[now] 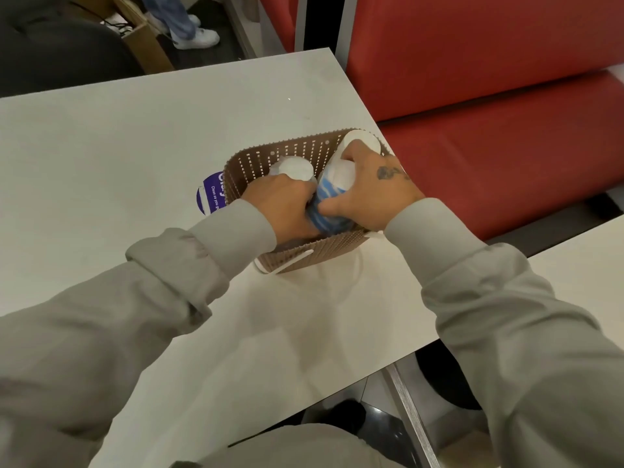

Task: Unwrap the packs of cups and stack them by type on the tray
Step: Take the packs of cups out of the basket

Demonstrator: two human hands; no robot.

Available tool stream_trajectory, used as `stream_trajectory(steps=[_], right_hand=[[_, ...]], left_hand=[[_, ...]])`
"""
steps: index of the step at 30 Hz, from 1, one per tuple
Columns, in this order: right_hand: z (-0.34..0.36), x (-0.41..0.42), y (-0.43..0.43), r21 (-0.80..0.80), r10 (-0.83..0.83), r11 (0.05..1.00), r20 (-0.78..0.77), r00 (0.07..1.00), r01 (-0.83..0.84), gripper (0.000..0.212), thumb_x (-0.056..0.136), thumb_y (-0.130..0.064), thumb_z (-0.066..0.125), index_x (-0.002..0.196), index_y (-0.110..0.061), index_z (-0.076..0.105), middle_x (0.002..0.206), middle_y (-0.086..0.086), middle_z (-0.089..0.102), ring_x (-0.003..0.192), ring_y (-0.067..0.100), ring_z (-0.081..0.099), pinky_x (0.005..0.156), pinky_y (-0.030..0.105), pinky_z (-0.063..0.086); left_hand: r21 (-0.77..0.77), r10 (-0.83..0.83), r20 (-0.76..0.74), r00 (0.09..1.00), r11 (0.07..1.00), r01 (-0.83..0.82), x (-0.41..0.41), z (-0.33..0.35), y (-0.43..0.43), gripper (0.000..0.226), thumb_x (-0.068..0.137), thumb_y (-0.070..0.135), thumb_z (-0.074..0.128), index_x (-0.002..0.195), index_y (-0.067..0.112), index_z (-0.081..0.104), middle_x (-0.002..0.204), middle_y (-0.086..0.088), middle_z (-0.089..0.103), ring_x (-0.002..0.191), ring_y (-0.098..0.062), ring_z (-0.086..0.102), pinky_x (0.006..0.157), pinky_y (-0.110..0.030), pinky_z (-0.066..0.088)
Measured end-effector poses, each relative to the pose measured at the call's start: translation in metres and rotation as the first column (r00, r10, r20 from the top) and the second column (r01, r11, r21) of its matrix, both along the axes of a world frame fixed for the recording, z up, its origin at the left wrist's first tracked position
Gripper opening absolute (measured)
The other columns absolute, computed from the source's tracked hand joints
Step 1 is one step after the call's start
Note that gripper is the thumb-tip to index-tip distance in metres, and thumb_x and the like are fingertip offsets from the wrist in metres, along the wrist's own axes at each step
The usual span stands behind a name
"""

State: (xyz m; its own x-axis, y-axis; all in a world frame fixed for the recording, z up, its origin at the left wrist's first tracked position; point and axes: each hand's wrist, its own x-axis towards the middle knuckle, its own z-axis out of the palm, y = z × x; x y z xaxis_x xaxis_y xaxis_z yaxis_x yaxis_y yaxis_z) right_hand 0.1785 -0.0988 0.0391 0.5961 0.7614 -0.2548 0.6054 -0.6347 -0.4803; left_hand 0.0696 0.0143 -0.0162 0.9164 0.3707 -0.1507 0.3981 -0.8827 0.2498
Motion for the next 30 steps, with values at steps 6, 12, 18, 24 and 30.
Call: stream_trajectory(steps=[6, 12, 18, 24, 30], right_hand=[[0.016, 0.013, -0.001, 0.122, -0.093, 0.988, -0.029, 0.995, 0.096, 0.063, 0.07, -0.04, 0.08, 0.118, -0.02, 0.045, 0.083, -0.01, 0.036, 0.075, 0.011, 0.043, 0.052, 0.018, 0.031], [0.026, 0.026, 0.003, 0.205, -0.144, 0.967, -0.043, 0.989, 0.15, 0.055, 0.068, -0.048, 0.076, 0.105, -0.023, 0.045, 0.104, 0.003, 0.054, 0.093, 0.021, 0.049, 0.057, 0.023, 0.034], [0.025, 0.032, 0.002, 0.282, -0.191, 0.936, -0.103, 0.976, 0.212, 0.053, 0.074, -0.049, 0.073, 0.11, -0.02, 0.047, 0.103, 0.001, 0.061, 0.086, 0.017, 0.057, 0.058, 0.024, 0.04], [0.041, 0.03, -0.004, 0.411, -0.2, 0.874, -0.183, 0.963, 0.259, 0.051, 0.077, -0.044, 0.075, 0.116, -0.024, 0.05, 0.098, -0.004, 0.067, 0.083, 0.008, 0.064, 0.053, 0.01, 0.045], [0.064, 0.032, -0.02, 0.531, -0.185, 0.797, -0.239, 0.953, 0.288, 0.051, 0.076, -0.035, 0.081, 0.115, -0.016, 0.054, 0.099, -0.01, 0.069, 0.085, -0.001, 0.067, 0.071, 0.02, 0.058]], left_hand=[[-0.107, 0.081, 0.04, 0.996, 0.991, -0.076, -0.001, 0.003, 0.0, 0.051, 0.07, 0.07, 0.068, 0.096, 0.031, 0.048, 0.084, 0.011, 0.056, 0.083, -0.021, 0.058, 0.066, -0.03, 0.041], [-0.208, 0.109, 0.059, 0.992, 0.974, -0.095, 0.0, 0.007, 0.0, 0.079, 0.064, 0.078, 0.065, 0.129, 0.039, 0.042, 0.123, 0.009, 0.056, 0.109, -0.02, 0.058, 0.082, -0.032, 0.046], [-0.351, 0.176, 0.051, 0.983, 0.925, -0.147, -0.001, 0.013, -0.002, 0.079, 0.059, 0.073, 0.072, 0.126, 0.044, 0.042, 0.097, 0.017, 0.058, 0.093, -0.014, 0.059, 0.082, -0.034, 0.05], [-0.449, 0.234, 0.125, 0.964, 0.88, -0.155, -0.001, 0.035, -0.001, 0.08, 0.064, 0.057, 0.083, 0.132, 0.038, 0.047, 0.082, 0.02, 0.061, 0.076, 0.003, 0.059, 0.064, -0.017, 0.042], [-0.451, 0.258, 0.229, 0.939, 0.882, -0.132, 0.006, 0.066, -0.006, 0.076, 0.061, 0.056, 0.085, 0.128, 0.038, 0.051, 0.093, 0.019, 0.062, 0.088, -0.005, 0.062, 0.069, -0.017, 0.042]])
